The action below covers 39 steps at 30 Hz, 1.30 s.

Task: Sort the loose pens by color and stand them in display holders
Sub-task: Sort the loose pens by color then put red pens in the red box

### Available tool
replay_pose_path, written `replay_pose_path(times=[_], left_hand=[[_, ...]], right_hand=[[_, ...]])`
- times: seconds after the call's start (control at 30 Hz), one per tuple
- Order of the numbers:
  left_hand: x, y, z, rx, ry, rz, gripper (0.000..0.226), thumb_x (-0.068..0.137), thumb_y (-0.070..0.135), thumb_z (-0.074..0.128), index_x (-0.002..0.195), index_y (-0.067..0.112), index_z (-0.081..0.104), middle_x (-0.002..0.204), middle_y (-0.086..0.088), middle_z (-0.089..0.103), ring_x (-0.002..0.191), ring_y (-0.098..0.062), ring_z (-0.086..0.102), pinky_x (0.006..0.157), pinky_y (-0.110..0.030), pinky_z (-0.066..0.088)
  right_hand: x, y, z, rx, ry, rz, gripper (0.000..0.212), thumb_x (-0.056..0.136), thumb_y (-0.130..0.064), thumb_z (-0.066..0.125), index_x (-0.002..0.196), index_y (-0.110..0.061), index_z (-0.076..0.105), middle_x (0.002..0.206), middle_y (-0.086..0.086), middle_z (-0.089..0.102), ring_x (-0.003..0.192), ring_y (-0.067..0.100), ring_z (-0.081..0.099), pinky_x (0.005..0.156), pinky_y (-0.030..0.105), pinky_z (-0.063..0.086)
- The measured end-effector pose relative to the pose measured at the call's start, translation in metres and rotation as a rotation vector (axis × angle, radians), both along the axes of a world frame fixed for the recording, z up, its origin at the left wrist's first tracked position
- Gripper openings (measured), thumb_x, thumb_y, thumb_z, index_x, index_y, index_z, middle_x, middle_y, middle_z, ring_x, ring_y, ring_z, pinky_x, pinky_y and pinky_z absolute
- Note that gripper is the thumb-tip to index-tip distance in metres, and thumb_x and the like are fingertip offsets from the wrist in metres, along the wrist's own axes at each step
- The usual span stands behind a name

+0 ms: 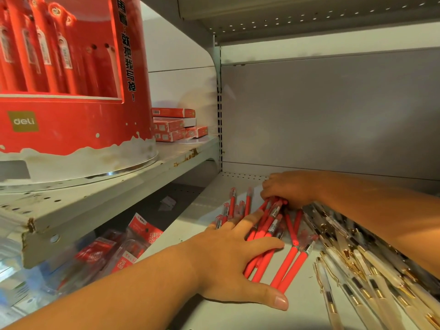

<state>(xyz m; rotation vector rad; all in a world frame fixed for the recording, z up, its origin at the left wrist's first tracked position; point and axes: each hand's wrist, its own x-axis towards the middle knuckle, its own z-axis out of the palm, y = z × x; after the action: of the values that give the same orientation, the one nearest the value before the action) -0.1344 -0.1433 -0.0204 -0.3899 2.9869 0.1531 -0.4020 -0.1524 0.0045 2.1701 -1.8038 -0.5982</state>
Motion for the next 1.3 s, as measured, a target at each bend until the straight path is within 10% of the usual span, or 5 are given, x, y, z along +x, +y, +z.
replay_pose_path(times=[0.2, 0.57, 0.93, 1.3], left_hand=[[0.000, -0.001, 0.000, 0.007, -0.013, -0.003, 0.077, 0.081, 0.081, 0.044, 0.141, 0.064, 0.000, 0.160, 0.023, -0.010, 0.150, -0.026, 0.010, 0.117, -0.056, 0.013], [-0.002, -0.007, -0.002, 0.080, 0.100, 0.019, 0.083, 0.076, 0.086, 0.045, 0.140, 0.062, -0.001, 0.157, 0.017, 0.017, 0.141, -0.023, 0.029, 0.113, -0.051, 0.033], [0.012, -0.015, 0.002, 0.016, 0.508, 0.176, 0.069, 0.062, 0.088, 0.054, 0.108, 0.042, 0.030, 0.111, 0.012, 0.034, 0.099, -0.007, 0.050, 0.080, -0.023, 0.051], [0.018, -0.011, -0.005, 0.197, 0.309, 0.069, 0.105, 0.065, 0.079, 0.068, 0.144, 0.057, 0.003, 0.147, 0.014, 0.023, 0.131, -0.019, 0.040, 0.109, -0.044, 0.041]], right_hand=[[-0.010, 0.003, 0.001, -0.089, -0.141, -0.052, 0.031, 0.090, -0.021, 0.065, 0.076, -0.040, 0.045, 0.080, -0.016, 0.048, 0.078, 0.002, 0.048, 0.071, 0.023, 0.039], [-0.038, 0.032, 0.037, -0.259, -0.018, -0.115, 0.015, 0.093, -0.017, 0.062, 0.106, -0.024, 0.061, 0.094, -0.008, 0.053, 0.094, 0.012, 0.053, 0.082, 0.028, 0.046], [-0.002, 0.053, 0.024, -0.200, -0.062, -0.130, 0.027, 0.092, -0.021, 0.064, 0.118, -0.025, 0.062, 0.104, -0.006, 0.058, 0.101, 0.013, 0.056, 0.091, 0.028, 0.047], [0.046, 0.056, 0.007, -0.203, -0.134, 0.073, 0.026, 0.093, -0.029, 0.061, 0.119, -0.025, 0.061, 0.104, -0.005, 0.056, 0.101, 0.012, 0.050, 0.086, 0.024, 0.038]])
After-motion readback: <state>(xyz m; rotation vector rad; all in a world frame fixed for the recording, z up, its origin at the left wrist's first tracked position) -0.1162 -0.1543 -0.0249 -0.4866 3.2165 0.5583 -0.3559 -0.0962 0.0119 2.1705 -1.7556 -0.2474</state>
